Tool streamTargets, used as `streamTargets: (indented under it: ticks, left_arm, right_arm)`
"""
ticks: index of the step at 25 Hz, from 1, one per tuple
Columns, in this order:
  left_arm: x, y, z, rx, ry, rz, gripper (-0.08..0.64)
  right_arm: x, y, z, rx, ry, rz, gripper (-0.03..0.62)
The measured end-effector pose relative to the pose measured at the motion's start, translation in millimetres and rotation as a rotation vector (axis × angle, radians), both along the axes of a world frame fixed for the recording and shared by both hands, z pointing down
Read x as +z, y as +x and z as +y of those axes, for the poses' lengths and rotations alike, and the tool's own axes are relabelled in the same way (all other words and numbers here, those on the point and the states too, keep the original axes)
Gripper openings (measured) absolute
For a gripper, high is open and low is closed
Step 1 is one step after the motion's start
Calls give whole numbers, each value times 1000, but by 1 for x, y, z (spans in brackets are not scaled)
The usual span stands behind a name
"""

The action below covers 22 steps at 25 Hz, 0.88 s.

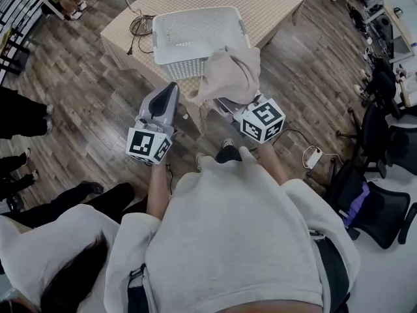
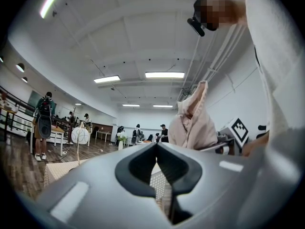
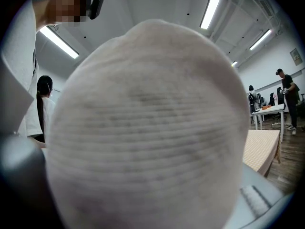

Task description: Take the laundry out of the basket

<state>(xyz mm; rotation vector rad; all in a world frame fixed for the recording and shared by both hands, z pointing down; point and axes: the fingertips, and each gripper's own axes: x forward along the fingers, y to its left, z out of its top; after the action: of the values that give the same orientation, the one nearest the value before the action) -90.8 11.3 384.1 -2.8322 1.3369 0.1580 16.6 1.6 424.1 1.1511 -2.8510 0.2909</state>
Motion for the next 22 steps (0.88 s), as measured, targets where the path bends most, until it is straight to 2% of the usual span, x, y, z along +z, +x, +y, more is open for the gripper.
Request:
streamTargets:
  ticks: [12, 22]
  left_arm:
    - [-4, 53, 33, -31, -7, -10, 8]
    - [-8, 78, 53, -38, 0, -34, 6]
  right_arm:
    - [-8, 47, 32, -37, 10, 0, 249]
    - [-8, 71, 43, -41, 3, -40, 249]
